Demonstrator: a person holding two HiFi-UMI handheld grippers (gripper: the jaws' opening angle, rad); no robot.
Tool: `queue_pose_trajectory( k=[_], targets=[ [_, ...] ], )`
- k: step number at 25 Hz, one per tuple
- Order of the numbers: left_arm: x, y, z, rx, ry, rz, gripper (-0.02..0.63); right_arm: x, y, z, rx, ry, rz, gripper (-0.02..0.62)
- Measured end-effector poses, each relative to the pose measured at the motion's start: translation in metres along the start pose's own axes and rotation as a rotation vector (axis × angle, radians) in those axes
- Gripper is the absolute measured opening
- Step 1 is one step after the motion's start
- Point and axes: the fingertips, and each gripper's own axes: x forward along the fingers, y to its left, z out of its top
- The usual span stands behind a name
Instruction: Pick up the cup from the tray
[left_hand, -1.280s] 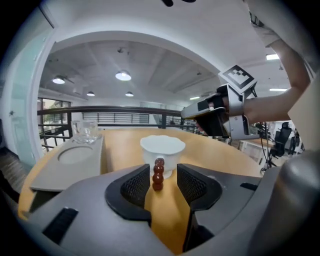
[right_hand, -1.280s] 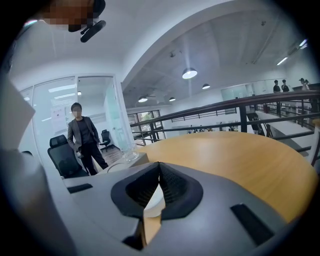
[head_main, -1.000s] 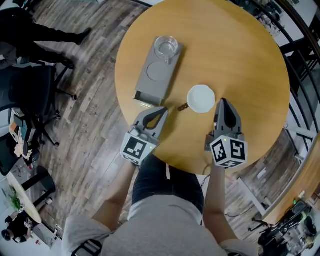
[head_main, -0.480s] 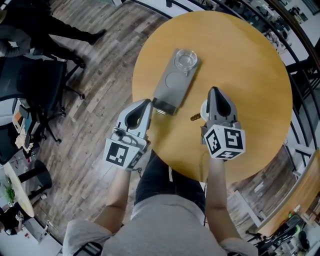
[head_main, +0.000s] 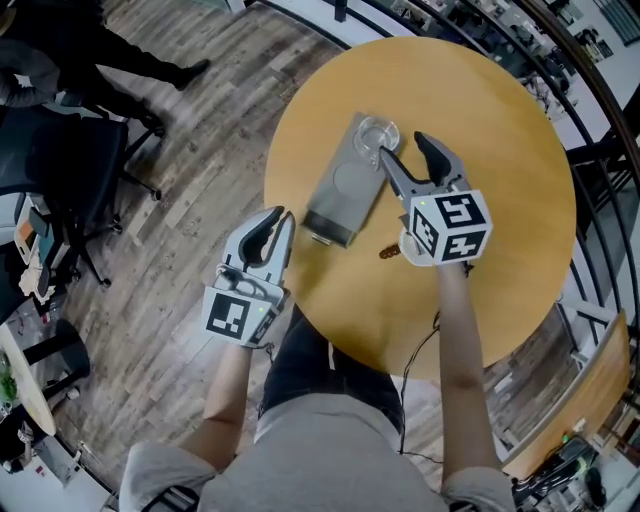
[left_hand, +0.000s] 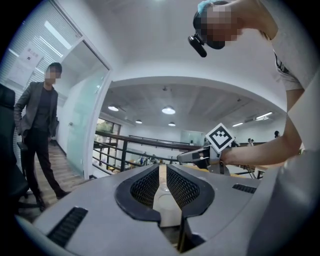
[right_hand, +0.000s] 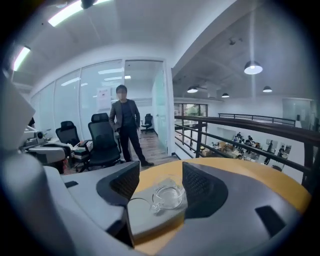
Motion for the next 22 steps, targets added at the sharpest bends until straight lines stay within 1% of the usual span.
queue_pose_trajectory(
  k=[4,8,13,17,20,22],
  targets=[
    [0.007,0.006,0.000,0.006,0.011,-0.003,0.089,0.032,-0.003,-0.011,-0.099,0.072,0.035,0.273],
    [0.010,0.016,-0.002,0.022,0.014,0.007,0.094,0.056,-0.003,-0.035,-0.174,0.168,0.090,0.311],
    [0.014,0.021,-0.007,0.030,0.023,0.010,0.094,0.075,-0.010,-0.058,-0.178,0.236,0.101,0.333],
    [0.020,0.020,-0.015,0.041,0.061,0.005,0.094,0.088,-0.012,-0.073,-0.179,0.283,0.110,0.336],
    [0.024,0.013,-0.018,0.038,0.048,-0.016,0.094,0.095,-0.010,-0.083,-0.191,0.309,0.120,0.336],
    [0.027,0.009,-0.017,0.020,0.043,-0.022,0.094,0.098,-0.011,-0.085,-0.200,0.317,0.120,0.336]
  ],
)
